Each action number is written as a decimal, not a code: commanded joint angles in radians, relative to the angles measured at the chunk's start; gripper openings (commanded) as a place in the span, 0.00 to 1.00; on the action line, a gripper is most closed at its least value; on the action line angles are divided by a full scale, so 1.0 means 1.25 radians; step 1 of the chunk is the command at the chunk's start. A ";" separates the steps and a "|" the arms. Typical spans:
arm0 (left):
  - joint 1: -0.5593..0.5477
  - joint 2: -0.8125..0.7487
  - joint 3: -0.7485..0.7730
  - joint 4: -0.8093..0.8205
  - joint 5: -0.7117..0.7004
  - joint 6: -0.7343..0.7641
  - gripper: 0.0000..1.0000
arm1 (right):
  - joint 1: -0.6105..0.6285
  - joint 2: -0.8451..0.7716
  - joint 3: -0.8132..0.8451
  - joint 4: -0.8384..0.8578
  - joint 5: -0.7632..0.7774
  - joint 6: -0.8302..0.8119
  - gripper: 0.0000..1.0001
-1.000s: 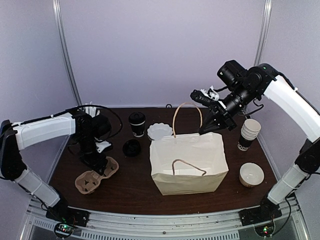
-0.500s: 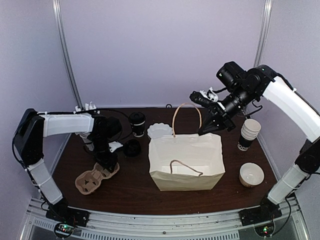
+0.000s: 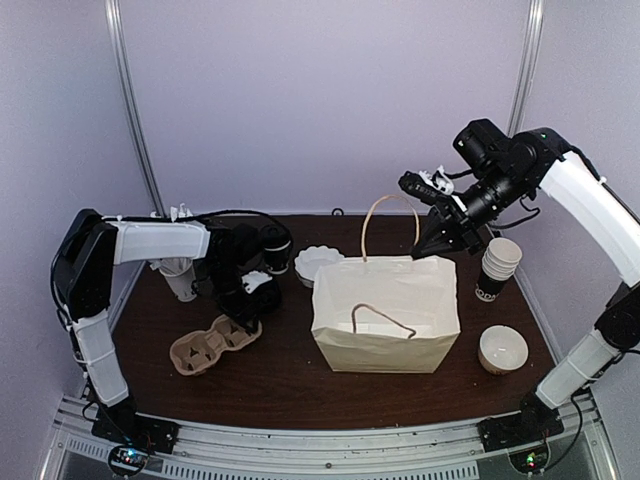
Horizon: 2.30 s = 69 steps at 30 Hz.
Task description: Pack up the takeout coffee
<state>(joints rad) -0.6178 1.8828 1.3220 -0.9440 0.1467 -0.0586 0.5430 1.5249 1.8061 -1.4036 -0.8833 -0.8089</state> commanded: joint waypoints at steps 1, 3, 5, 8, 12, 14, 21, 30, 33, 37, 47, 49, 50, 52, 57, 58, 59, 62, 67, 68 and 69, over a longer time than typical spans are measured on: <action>-0.030 0.013 0.051 0.045 0.072 0.033 0.50 | -0.028 -0.040 -0.023 -0.007 -0.024 -0.012 0.00; -0.036 -0.003 0.058 0.031 0.043 0.035 0.51 | -0.039 -0.045 -0.034 -0.004 -0.030 -0.011 0.00; -0.037 -0.057 0.040 0.020 0.013 0.039 0.56 | -0.043 -0.050 -0.039 -0.004 -0.036 -0.010 0.00; -0.036 -0.159 -0.012 -0.003 -0.005 0.101 0.60 | -0.043 -0.054 -0.042 -0.005 -0.044 -0.010 0.00; -0.036 -0.234 -0.081 -0.048 -0.055 0.196 0.62 | -0.043 -0.053 -0.045 -0.004 -0.050 -0.014 0.00; -0.035 -0.241 -0.105 -0.050 -0.063 0.221 0.63 | -0.043 -0.052 -0.044 -0.003 -0.056 -0.015 0.00; -0.007 -0.224 -0.126 -0.089 -0.121 0.224 0.61 | -0.043 -0.059 -0.050 -0.002 -0.064 -0.013 0.00; -0.005 -0.212 -0.143 -0.085 -0.080 0.211 0.65 | -0.043 -0.057 -0.055 0.006 -0.065 -0.013 0.00; -0.006 -0.200 -0.141 -0.076 -0.078 0.212 0.62 | -0.043 -0.053 -0.056 0.008 -0.066 -0.011 0.00; -0.009 -0.187 -0.139 -0.062 -0.063 0.207 0.56 | -0.043 -0.052 -0.055 0.009 -0.062 -0.009 0.00; -0.025 -0.154 -0.142 -0.030 -0.067 0.191 0.49 | -0.043 -0.044 -0.053 0.018 -0.063 0.000 0.00; -0.028 -0.148 -0.140 -0.026 -0.069 0.186 0.50 | -0.043 -0.042 -0.051 0.018 -0.063 0.002 0.00; -0.028 -0.144 -0.139 -0.025 -0.070 0.185 0.50 | -0.043 -0.042 -0.051 0.017 -0.062 0.004 0.00; -0.029 -0.136 -0.137 -0.026 -0.074 0.183 0.50 | -0.043 -0.042 -0.051 0.018 -0.062 0.003 0.00; -0.029 -0.126 -0.135 -0.030 -0.086 0.177 0.47 | -0.043 -0.044 -0.055 0.021 -0.062 0.005 0.00; -0.029 -0.126 -0.133 -0.031 -0.087 0.176 0.45 | -0.043 -0.045 -0.057 0.022 -0.061 0.005 0.00; -0.029 -0.127 -0.131 -0.034 -0.087 0.174 0.44 | -0.043 -0.046 -0.059 0.024 -0.060 0.007 0.00; -0.030 -0.135 -0.118 -0.051 -0.089 0.167 0.40 | -0.043 -0.048 -0.062 0.026 -0.060 0.008 0.00; -0.033 -0.196 -0.069 -0.102 -0.070 0.146 0.37 | -0.042 -0.048 -0.067 0.030 -0.061 0.009 0.00; -0.033 -0.218 -0.056 -0.109 -0.063 0.139 0.37 | -0.042 -0.047 -0.070 0.031 -0.060 0.009 0.00; -0.033 -0.241 -0.042 -0.113 -0.055 0.135 0.36 | -0.042 -0.046 -0.072 0.032 -0.059 0.009 0.00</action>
<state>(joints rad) -0.6525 1.6974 1.1877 -1.0355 0.0433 0.1452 0.4919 1.4773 1.7344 -1.3804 -0.9417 -0.8043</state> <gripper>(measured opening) 0.373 0.009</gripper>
